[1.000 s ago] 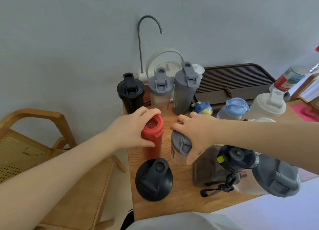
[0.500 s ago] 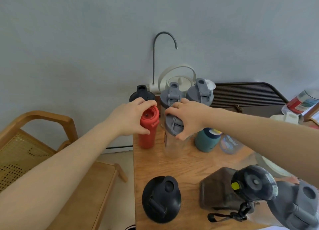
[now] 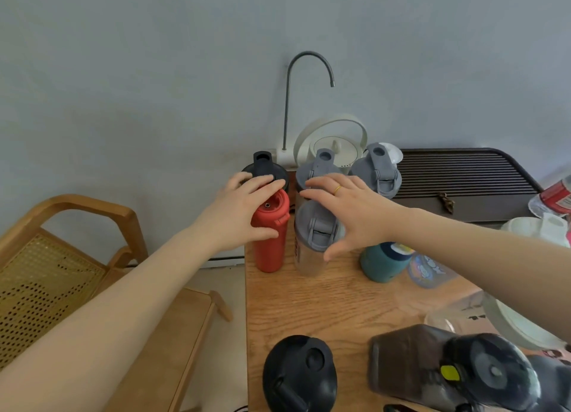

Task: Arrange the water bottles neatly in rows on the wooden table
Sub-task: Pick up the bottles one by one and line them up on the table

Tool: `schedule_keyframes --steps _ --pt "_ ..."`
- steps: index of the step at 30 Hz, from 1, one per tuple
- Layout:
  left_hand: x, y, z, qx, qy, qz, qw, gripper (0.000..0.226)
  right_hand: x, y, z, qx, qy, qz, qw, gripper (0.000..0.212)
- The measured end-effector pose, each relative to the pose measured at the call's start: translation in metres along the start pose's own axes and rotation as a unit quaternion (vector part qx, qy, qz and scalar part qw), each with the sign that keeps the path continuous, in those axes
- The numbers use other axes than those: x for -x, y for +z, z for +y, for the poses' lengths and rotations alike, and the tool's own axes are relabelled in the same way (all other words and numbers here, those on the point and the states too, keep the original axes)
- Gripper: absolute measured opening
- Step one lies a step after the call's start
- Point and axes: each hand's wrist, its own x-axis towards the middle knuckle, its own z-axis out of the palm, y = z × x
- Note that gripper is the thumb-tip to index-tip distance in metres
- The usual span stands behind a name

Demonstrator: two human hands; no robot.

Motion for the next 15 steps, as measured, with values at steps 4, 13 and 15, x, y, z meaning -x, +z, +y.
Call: schedule_keyframes --steps 4,13,15 --pt "0.000 0.005 0.001 0.024 -0.012 0.008 1.000 0.084 0.005 0.006 -0.005 0.011 0.039 0.041 0.998 0.091" --pt "0.006 0.009 0.008 0.128 0.022 0.011 0.991 0.072 0.001 0.005 -0.001 -0.064 -0.028 0.020 0.997 0.045" --pt "0.009 0.009 0.010 0.120 0.024 0.013 0.992 0.072 0.003 0.005 0.000 -0.077 -0.044 0.035 0.995 0.041"
